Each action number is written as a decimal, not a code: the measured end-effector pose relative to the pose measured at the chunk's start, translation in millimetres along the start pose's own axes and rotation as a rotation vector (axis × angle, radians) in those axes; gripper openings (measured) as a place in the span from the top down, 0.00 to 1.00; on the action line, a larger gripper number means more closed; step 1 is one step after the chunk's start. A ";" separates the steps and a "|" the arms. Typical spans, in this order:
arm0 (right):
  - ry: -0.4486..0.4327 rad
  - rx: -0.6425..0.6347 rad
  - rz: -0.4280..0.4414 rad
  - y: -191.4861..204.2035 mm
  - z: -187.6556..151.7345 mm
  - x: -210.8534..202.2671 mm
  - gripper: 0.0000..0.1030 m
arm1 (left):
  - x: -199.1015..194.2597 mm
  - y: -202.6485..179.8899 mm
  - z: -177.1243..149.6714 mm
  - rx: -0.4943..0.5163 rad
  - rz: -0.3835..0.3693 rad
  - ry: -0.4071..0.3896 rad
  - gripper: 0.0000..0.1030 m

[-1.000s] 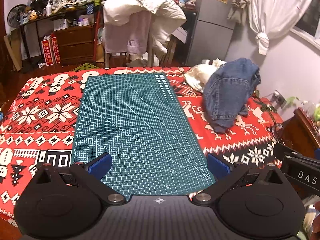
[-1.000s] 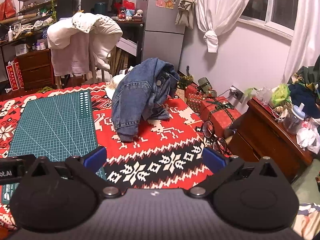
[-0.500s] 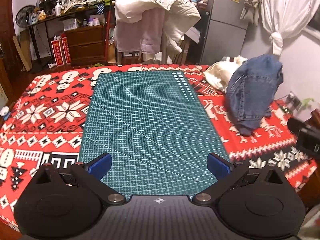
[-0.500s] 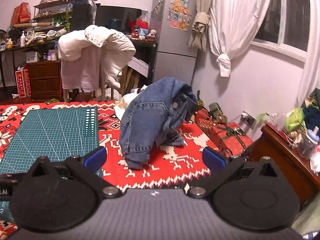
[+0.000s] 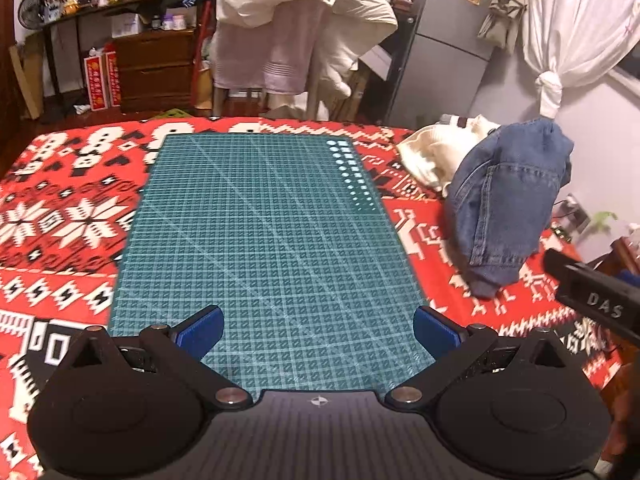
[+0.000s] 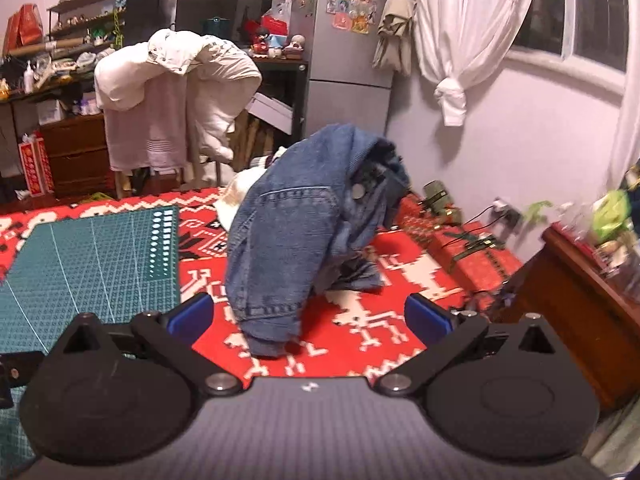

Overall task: Fold clothes
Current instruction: 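Move the right gripper toward the blue denim jacket and open it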

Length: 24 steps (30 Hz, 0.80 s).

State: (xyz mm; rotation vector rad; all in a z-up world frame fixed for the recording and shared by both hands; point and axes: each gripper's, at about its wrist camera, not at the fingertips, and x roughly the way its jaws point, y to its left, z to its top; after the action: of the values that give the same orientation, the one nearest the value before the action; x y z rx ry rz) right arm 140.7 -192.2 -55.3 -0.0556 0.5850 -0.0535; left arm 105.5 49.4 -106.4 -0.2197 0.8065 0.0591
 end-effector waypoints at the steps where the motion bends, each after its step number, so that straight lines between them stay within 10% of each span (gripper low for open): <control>1: 0.005 0.008 0.004 -0.7 0.0 5.8 0.00 | 2.9 0.0 1.6 -0.002 -0.002 -0.001 0.01; 24: 0.091 0.050 0.018 3.4 6.3 149.0 0.01 | 48.7 -2.3 7.0 0.077 -0.010 0.014 0.07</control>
State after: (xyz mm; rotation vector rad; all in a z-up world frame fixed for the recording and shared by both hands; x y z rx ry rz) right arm 268.4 -198.4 -132.3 0.0007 0.6747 -0.0536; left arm 144.5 47.1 -136.5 -0.1512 0.8204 0.0172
